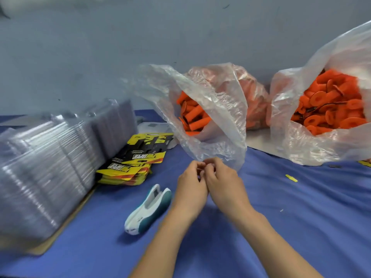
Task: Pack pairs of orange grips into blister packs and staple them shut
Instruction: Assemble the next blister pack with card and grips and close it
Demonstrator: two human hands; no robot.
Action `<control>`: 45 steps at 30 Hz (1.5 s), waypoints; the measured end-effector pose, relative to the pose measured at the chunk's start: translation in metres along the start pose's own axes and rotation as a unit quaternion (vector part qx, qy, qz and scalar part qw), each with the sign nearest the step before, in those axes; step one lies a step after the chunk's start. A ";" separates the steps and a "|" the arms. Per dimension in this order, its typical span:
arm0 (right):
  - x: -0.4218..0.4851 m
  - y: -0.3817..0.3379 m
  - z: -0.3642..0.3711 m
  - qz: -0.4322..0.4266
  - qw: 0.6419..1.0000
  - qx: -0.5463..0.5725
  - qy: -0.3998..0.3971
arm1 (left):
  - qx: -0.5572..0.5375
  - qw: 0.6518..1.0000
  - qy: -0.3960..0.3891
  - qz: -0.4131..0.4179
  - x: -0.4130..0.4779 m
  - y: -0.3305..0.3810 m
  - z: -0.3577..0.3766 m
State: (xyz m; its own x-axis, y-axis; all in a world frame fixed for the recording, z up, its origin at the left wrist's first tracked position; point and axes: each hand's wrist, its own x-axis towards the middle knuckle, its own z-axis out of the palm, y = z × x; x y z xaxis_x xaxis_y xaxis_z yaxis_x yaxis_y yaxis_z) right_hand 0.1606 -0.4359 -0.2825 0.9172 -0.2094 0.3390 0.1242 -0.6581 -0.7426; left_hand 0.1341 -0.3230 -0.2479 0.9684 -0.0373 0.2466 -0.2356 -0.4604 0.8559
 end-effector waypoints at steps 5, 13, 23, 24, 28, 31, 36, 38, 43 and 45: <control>-0.015 -0.055 -0.002 -0.047 0.997 0.063 -0.026 | 0.035 0.999 0.020 0.003 0.003 0.002 -0.038; -0.019 -0.088 -0.007 -0.062 0.986 0.128 -0.087 | 0.395 0.880 0.242 0.102 0.077 0.042 -0.178; -0.022 -0.073 -0.016 -0.095 0.985 0.085 -0.115 | 0.597 0.784 0.059 -0.159 0.110 0.009 -0.277; -0.023 -0.072 -0.017 -0.100 0.985 0.074 -0.117 | 0.594 0.788 0.056 -0.150 0.109 0.009 -0.280; -0.024 -0.069 -0.019 -0.104 0.985 0.052 -0.130 | 0.606 0.785 0.035 -0.125 0.108 0.008 -0.288; -0.025 -0.071 -0.019 -0.105 0.984 0.049 -0.133 | 0.656 0.749 0.032 -0.086 0.106 0.008 -0.285; -0.028 -0.072 -0.017 -0.116 0.981 0.046 -0.148 | 0.762 0.648 0.011 -0.005 0.106 0.010 -0.276; -0.027 -0.071 -0.016 -0.123 0.980 0.042 -0.154 | 0.772 0.635 0.006 0.011 0.110 0.013 -0.279; -0.025 -0.070 -0.017 -0.122 0.979 0.031 -0.161 | 0.750 0.662 -0.002 0.006 0.119 0.018 -0.294; -0.026 -0.071 -0.016 -0.126 0.978 0.029 -0.163 | 0.743 0.670 -0.011 -0.001 0.122 0.019 -0.297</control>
State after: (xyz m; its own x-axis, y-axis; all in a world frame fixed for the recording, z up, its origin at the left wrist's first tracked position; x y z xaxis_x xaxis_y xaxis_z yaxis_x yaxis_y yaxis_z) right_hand 0.1222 -0.3956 -0.2291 0.9257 0.2023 0.3196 0.3742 -0.6143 -0.6947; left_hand 0.2236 -0.0725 -0.0667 0.9736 -0.0403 0.2248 0.0910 -0.8341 -0.5440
